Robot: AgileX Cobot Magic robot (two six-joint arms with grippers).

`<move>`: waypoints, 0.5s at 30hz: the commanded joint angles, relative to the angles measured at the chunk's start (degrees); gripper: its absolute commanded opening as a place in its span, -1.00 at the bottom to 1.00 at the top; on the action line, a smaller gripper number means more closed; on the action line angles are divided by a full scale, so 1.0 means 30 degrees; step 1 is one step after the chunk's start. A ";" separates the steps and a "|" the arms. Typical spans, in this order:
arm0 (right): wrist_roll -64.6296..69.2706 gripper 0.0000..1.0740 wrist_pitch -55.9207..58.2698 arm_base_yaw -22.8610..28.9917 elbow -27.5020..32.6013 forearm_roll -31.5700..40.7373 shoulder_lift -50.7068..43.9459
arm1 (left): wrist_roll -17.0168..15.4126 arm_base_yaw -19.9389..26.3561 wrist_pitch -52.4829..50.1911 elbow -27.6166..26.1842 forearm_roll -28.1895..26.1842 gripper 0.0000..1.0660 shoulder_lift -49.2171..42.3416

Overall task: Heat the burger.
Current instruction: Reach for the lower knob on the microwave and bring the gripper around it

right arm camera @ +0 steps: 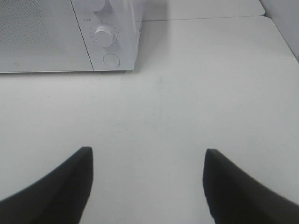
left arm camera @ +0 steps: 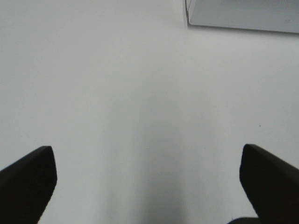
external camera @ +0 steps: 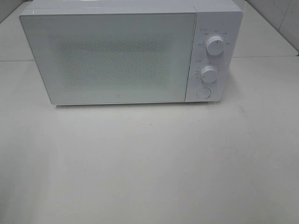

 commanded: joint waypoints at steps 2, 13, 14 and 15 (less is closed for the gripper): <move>0.0191 0.19 -0.0134 -0.0057 0.0000 0.0115 -0.0535 | 0.0000 -0.0019 -0.0611 0.0115 0.0076 0.90 -0.1623; 0.0191 0.19 -0.0134 -0.0057 0.0000 0.0115 -0.0535 | -0.0019 -0.0019 0.1700 0.0688 0.0267 0.90 -0.4889; 0.0172 0.19 -0.0134 -0.0057 0.0000 0.0115 -0.0535 | 0.0000 -0.0019 0.1700 0.0611 0.0267 0.90 -0.5214; 0.0172 0.19 -0.0134 -0.0057 0.0000 0.0115 -0.0535 | 0.0000 -0.0019 0.1700 0.0611 0.0267 0.90 -0.5214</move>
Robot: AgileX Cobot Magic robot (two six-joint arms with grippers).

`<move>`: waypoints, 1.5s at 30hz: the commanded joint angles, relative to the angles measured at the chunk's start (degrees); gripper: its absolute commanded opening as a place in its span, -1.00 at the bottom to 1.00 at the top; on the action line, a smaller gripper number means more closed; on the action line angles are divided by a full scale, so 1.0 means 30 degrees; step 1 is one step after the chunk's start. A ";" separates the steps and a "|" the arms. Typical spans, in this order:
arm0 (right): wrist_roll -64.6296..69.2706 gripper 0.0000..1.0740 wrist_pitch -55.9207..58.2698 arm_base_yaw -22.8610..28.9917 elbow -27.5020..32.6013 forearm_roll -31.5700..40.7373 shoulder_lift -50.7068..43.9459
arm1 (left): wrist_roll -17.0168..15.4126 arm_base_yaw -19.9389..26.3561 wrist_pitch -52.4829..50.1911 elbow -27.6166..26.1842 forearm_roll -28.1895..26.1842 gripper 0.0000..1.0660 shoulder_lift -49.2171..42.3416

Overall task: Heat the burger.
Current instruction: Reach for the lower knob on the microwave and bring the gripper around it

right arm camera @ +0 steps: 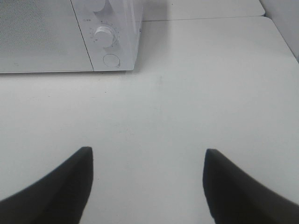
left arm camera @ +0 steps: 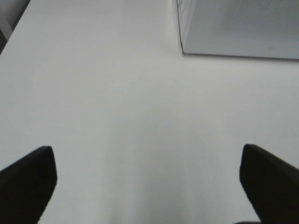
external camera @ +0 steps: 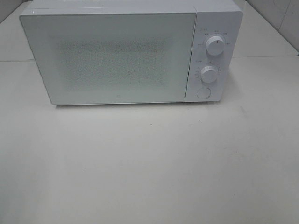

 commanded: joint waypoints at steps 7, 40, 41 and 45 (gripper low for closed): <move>0.0191 0.19 -0.0134 -0.0057 0.0000 0.0115 -0.0535 | 0.0000 -0.0019 0.0439 0.0191 0.0153 0.90 -0.4106; 0.0172 0.19 -0.0134 -0.0057 0.0000 0.0153 -0.0477 | 0.0000 -0.0019 0.0420 0.0191 0.0076 0.90 -0.4163; 0.0191 0.19 -0.0134 -0.0057 0.0000 0.0191 -0.0477 | 0.0000 -0.0019 0.0420 0.0191 0.0076 0.90 -0.4163; 0.0191 0.19 -0.0134 -0.0057 0.0000 0.0191 -0.0477 | 0.0000 -0.0019 0.0420 0.0191 0.0076 0.90 -0.4163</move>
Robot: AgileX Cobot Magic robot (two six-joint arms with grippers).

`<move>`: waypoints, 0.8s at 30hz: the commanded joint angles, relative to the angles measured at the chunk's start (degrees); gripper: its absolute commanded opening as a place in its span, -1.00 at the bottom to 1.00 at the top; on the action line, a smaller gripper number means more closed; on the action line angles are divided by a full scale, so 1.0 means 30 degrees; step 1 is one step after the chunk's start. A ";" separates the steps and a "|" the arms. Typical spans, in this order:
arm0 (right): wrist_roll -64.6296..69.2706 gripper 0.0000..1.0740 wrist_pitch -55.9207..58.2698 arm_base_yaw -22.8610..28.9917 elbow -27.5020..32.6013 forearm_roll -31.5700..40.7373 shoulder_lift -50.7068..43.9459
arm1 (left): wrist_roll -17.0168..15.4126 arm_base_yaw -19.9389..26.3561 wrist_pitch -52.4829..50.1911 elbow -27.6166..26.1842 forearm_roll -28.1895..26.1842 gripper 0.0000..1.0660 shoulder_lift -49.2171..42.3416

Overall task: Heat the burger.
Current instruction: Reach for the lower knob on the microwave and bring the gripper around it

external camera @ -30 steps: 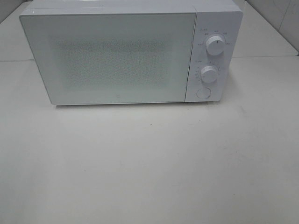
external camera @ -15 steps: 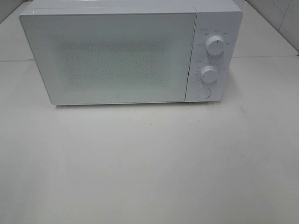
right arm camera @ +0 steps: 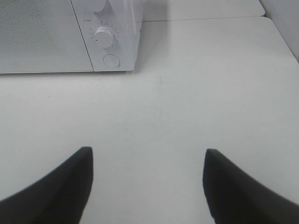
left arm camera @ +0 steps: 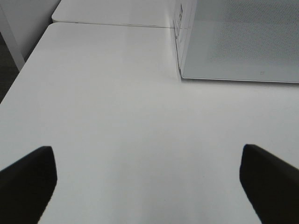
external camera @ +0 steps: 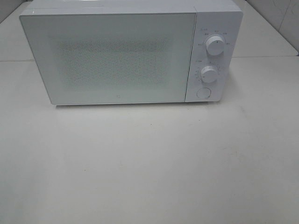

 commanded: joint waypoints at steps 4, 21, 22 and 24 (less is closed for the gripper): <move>0.0172 0.25 -0.0153 -0.0057 0.0000 0.0172 -0.0458 | 0.0000 -0.0019 -0.0115 0.0019 -0.0115 0.90 -0.0516; -0.0191 0.66 -0.3094 -0.0057 -0.0802 -0.0668 0.4469 | 0.0000 -0.0019 -0.0115 0.0019 -0.0115 0.90 -0.0516; -0.0191 0.65 -0.3476 -0.0057 -0.0802 -0.0745 0.4908 | 0.0000 -0.0019 -0.0115 0.0019 -0.0115 0.90 -0.0516; -0.0191 0.64 -0.4259 -0.0057 -0.0802 -0.0783 0.5730 | 0.0000 -0.0019 -0.0115 0.0019 -0.0115 0.90 -0.0516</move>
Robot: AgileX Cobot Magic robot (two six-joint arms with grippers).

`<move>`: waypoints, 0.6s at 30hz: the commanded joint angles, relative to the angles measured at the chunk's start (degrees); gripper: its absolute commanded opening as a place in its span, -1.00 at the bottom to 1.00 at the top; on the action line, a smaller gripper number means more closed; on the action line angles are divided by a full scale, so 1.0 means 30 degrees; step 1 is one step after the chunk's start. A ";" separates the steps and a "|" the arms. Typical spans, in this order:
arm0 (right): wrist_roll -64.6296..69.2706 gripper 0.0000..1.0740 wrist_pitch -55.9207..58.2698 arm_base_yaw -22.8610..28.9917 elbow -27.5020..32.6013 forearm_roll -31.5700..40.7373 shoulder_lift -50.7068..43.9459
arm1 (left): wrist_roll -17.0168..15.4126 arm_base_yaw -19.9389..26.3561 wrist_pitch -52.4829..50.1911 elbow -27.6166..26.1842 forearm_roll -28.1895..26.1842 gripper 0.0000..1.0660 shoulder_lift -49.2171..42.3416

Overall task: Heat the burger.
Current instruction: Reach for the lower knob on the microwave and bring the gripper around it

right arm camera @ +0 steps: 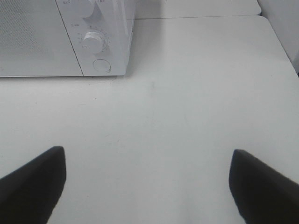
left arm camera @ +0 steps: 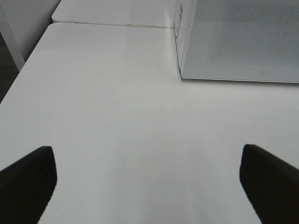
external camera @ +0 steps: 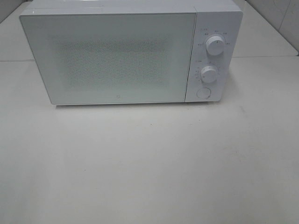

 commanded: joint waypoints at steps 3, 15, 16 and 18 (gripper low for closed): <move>-0.0115 0.62 -0.2636 -0.0057 -0.0153 -0.0210 0.1948 | 0.0000 -0.0019 -0.0115 0.0019 -0.0115 0.90 -0.0516; -0.0057 0.37 -0.7009 -0.0057 -0.0153 -0.0344 0.5329 | 0.0000 -0.0019 -0.0115 0.0019 -0.0115 0.90 -0.0516; -0.0057 0.37 -0.7009 -0.0057 -0.0153 -0.0344 0.5329 | 0.0000 -0.0019 -0.0115 0.0019 -0.0115 0.90 -0.0516; -0.0057 0.39 -0.7620 -0.0057 -0.0153 -0.0325 0.6035 | 0.0000 -0.0019 -0.0115 0.0019 -0.0115 0.90 -0.0516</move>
